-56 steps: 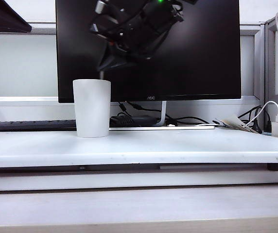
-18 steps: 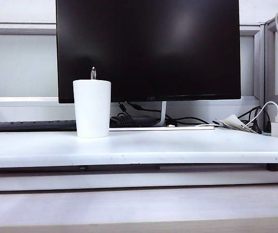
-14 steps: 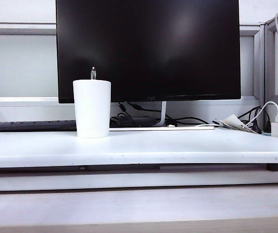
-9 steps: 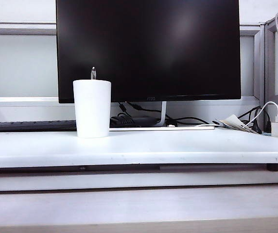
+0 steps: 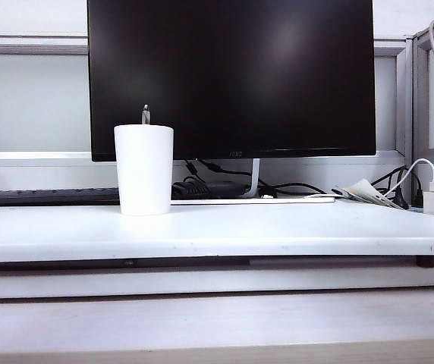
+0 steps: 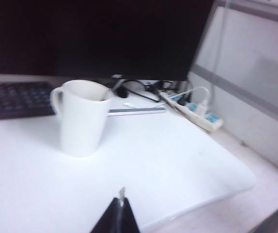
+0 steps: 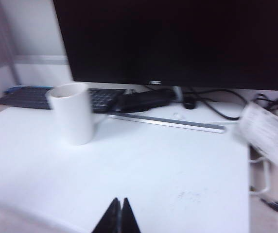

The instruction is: Pick up a spoon and stir the liquid in the cup.

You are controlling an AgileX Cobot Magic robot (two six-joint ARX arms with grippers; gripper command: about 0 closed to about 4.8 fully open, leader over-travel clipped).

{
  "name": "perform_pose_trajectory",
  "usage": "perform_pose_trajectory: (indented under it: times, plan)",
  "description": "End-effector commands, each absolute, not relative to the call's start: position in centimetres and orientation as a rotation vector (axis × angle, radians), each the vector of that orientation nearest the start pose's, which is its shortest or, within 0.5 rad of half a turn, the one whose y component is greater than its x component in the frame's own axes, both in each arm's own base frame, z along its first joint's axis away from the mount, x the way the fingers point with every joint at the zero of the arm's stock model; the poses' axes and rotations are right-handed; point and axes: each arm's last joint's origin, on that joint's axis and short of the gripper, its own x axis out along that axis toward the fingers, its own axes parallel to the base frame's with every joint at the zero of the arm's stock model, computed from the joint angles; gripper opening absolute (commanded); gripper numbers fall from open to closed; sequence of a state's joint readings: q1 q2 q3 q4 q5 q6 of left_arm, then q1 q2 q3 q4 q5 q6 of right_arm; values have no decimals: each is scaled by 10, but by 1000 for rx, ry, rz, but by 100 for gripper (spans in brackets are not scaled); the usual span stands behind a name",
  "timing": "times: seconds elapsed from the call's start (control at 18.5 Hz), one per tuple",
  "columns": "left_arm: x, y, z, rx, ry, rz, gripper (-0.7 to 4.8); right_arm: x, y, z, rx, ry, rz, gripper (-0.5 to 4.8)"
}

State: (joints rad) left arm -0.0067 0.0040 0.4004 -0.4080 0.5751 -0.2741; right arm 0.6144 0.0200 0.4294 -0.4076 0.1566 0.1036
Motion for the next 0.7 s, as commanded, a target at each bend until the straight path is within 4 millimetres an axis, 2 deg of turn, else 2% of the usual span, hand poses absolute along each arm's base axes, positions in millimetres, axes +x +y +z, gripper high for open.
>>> perform_pose_trajectory:
  times: [0.05,0.7]
  plan:
    - [51,-16,254,-335,115,-584,-4,47,27,268,119,-16,454,1]
    - [50,-16,254,-337,116,-584,-5,45,26,261,100,38,459,1]
